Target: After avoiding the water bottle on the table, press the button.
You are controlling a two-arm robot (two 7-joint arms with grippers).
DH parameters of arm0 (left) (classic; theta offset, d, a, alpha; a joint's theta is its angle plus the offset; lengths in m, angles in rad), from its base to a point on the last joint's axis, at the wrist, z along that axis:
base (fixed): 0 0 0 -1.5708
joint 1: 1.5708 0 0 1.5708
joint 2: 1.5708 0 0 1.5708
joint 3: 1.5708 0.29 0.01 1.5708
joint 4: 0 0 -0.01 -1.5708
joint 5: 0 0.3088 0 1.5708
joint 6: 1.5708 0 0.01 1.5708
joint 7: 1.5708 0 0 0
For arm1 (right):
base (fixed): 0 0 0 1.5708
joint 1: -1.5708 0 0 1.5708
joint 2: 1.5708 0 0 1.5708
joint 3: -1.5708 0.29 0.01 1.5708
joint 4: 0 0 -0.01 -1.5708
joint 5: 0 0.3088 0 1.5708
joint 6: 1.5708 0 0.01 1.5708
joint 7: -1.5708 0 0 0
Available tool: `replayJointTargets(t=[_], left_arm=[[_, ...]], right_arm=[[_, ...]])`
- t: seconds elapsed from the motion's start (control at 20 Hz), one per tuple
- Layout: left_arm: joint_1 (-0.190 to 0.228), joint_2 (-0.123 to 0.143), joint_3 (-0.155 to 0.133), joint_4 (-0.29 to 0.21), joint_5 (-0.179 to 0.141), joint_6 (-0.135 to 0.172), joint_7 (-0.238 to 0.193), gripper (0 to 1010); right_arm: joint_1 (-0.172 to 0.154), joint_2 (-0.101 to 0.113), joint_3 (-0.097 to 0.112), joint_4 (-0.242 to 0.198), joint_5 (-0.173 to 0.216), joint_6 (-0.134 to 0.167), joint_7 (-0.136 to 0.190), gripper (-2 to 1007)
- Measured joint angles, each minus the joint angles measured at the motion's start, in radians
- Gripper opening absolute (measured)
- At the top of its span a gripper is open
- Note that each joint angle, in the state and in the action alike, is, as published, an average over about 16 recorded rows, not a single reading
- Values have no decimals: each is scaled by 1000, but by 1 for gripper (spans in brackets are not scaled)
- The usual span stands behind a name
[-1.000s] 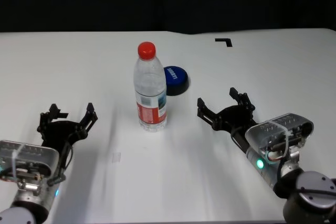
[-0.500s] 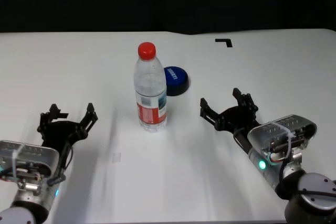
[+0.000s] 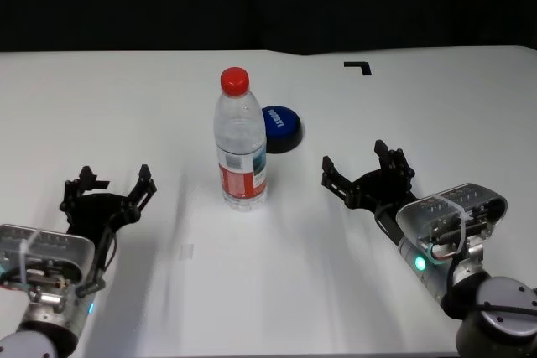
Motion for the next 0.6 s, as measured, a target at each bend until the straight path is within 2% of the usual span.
replayJointTargets(t=[0.6], left_arm=[[0, 0, 0, 0, 0, 0, 0, 1003]], right_arm=[[0, -1, 0, 0, -1, 0, 0, 1003]])
